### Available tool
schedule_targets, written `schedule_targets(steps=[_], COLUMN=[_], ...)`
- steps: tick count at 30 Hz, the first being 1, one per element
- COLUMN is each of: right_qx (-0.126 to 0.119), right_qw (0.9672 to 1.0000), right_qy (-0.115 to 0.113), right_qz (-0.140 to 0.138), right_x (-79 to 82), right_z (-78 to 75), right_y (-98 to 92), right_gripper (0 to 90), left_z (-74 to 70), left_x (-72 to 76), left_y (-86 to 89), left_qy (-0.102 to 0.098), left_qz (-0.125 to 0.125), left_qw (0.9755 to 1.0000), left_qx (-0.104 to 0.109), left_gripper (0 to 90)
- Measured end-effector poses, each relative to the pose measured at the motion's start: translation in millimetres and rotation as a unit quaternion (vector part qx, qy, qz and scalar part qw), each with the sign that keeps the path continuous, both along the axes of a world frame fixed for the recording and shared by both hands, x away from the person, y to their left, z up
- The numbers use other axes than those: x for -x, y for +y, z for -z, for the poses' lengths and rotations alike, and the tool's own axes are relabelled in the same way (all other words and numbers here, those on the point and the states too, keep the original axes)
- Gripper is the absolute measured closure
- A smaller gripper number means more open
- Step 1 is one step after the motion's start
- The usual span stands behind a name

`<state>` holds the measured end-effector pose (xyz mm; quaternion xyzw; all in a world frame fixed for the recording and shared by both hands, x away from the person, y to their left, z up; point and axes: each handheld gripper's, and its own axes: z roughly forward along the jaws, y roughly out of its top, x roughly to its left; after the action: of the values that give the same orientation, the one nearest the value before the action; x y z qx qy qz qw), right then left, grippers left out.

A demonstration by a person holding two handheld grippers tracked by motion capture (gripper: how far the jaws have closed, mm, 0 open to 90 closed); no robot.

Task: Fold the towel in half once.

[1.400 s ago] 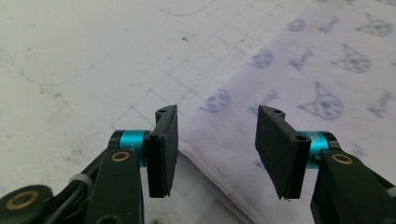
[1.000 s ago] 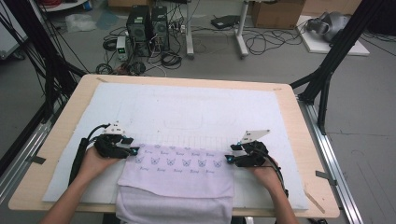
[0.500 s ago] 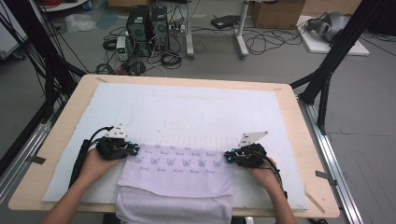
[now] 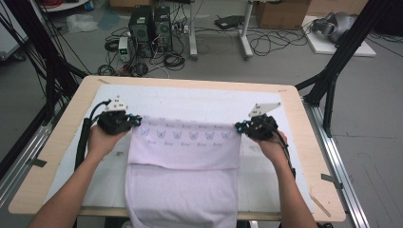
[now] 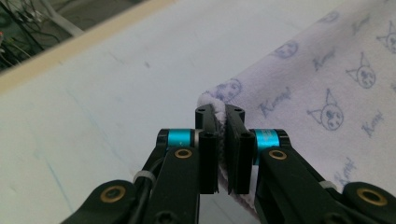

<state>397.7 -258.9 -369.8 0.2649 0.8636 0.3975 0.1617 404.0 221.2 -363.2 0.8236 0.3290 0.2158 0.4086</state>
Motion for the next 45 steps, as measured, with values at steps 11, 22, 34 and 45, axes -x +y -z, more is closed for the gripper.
schedule_targets(steps=[11, 22, 34, 45], right_qx=[-0.003, -0.008, -0.011, -0.023], right_qw=[0.9986, 0.9986, 0.9983, 0.9973], right_qy=[-0.038, 0.029, 0.057, 0.069], right_qz=[0.036, 0.044, 0.000, -0.011], right_x=[-53.0, -41.5, -17.9, -18.1], right_z=[-78.9, -8.2, 46.6, 75.7], right_y=[-0.1, -7.3, 10.8, 20.8], right_gripper=[85.9, 61.0, 59.8, 73.6], left_z=[-75.2, 8.4, 57.3, 75.7], left_x=[-51.2, -29.8, -2.8, -4.9], left_y=[-5.5, 29.0, 15.4, 4.2], left_qy=[-0.053, 0.028, 0.075, 0.088], left_qz=[-0.023, -0.020, 0.076, 0.082], left_qw=[0.9983, 0.9994, 0.9943, 0.9927], left_qx=[0.008, 0.006, -0.001, -0.009], left_gripper=[82.1, 60.8, 67.7, 79.9])
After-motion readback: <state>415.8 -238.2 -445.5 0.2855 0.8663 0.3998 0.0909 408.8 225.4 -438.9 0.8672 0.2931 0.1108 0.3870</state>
